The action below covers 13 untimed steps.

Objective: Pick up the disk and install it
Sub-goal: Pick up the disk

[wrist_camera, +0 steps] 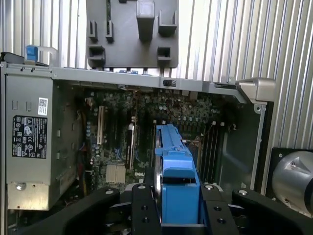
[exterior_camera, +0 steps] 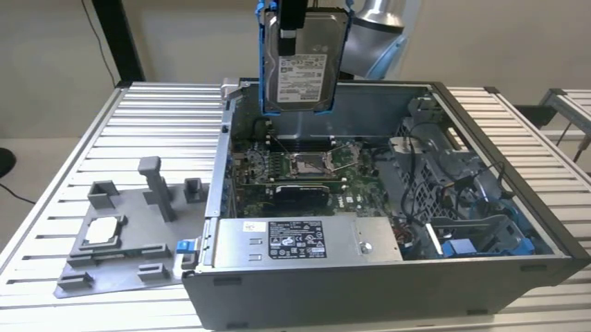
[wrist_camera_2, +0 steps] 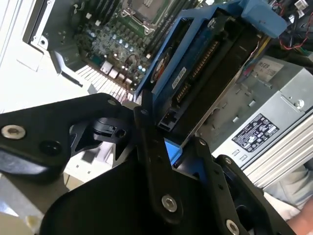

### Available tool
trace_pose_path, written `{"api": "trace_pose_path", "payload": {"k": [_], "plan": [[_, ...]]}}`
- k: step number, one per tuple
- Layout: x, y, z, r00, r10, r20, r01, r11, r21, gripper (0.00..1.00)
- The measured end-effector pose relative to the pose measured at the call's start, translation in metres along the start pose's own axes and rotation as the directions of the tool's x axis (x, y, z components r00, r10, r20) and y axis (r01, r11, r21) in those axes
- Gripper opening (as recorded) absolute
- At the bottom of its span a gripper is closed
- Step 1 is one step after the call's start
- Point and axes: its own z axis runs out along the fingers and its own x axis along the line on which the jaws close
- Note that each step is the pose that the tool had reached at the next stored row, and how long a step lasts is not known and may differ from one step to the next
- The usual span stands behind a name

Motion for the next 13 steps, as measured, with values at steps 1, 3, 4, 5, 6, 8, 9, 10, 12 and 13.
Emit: {"api": "trace_pose_path", "payload": {"k": [1, 3, 4, 5, 6, 8, 9, 10, 12, 13], "plan": [[0.0001, -0.0007, 0.0, 1.0, 0.0, 0.0, 0.0, 1.0, 0.0001, 0.0], [0.0001, -0.001, 0.0001, 1.0, 0.0, 0.0001, 0.0, 1.0, 0.0003, 0.0], [0.0001, -0.001, 0.0001, 1.0, 0.0, 0.0002, 0.0, 1.0, 0.0003, 0.0], [0.0001, -0.0011, 0.0001, 1.0, 0.0, 0.0, 0.0, 1.0, 0.0002, 0.0], [0.0001, -0.0011, 0.0001, 1.0, 0.0, 0.0, 0.0, 1.0, 0.0002, 0.0], [0.0001, -0.0012, 0.0001, 1.0, 0.0, 0.0001, 0.0, 1.0, 0.0003, 0.0], [0.0001, -0.0012, 0.0, 1.0, 0.0, 0.0002, 0.0, 1.0, 0.0004, 0.0], [0.0, -0.0012, -0.0007, 1.0, 0.0, 0.0001, 0.0, 1.0, 0.0004, 0.0], [-0.0003, -0.0013, -0.0051, 1.0, 0.0, 0.0, 0.0, 1.0, 0.0004, 0.0], [-0.0005, -0.0013, -0.0084, 1.0, 0.0, 0.0, 0.0, 1.0, 0.0003, 0.0]]}}
